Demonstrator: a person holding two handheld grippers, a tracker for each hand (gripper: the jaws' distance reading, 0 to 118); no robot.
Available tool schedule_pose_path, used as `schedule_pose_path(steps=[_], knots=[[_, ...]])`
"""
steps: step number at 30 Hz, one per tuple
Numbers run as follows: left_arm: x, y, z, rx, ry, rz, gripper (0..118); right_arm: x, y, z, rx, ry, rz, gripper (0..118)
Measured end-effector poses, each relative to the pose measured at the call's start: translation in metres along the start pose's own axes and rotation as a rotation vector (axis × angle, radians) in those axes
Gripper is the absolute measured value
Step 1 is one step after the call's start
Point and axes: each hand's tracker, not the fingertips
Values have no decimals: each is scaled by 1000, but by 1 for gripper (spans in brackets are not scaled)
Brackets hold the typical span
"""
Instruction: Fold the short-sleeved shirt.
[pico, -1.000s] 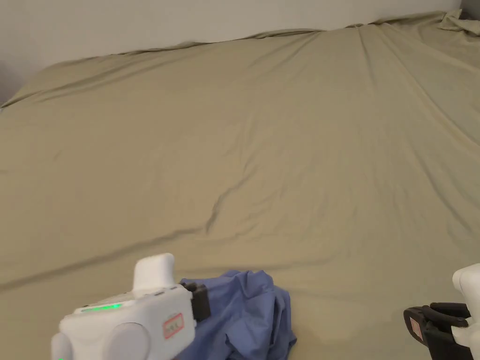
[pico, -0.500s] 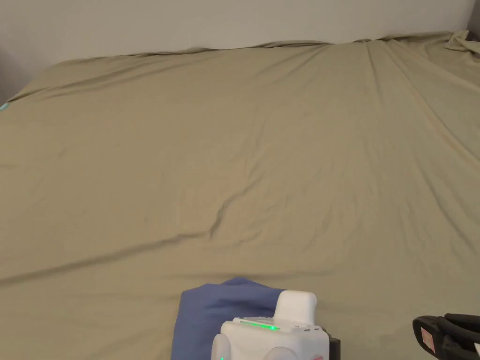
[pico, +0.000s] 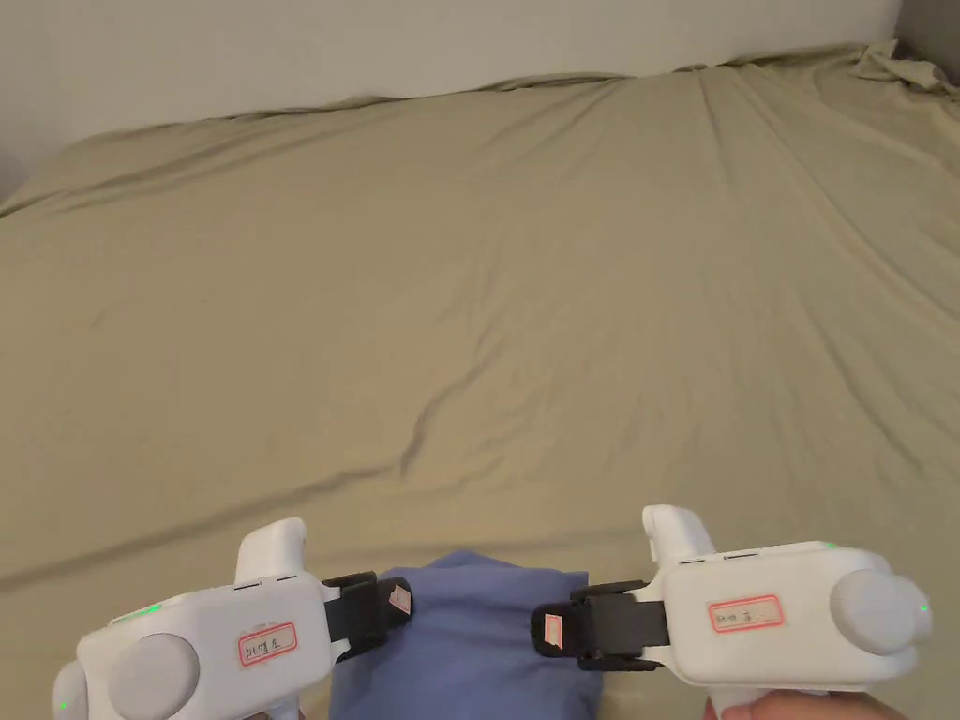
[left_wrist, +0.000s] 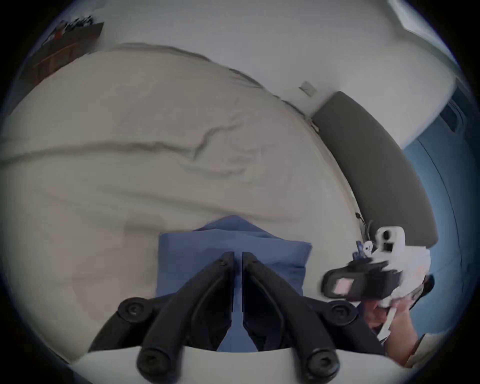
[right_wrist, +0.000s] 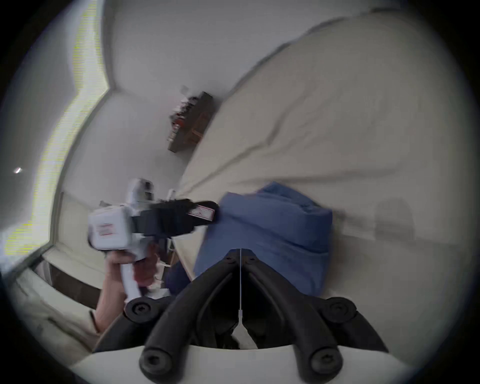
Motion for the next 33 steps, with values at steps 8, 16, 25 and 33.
schedule_pose_path(steps=[8,16,25,33], knots=[[-14,0,33,25,-60,-26,5,39,-1,-36,-99,-158,-119,3],[-61,-2,7,-138,-158,-6,118,44,-2,-34,-99,-139,-72,3],[-41,-9,-59,-262,-239,-5,81,58,-1,-32,-109,-79,-106,3],[-68,-12,-7,-248,-318,125,50,41,-21,2,11,64,-190,3]])
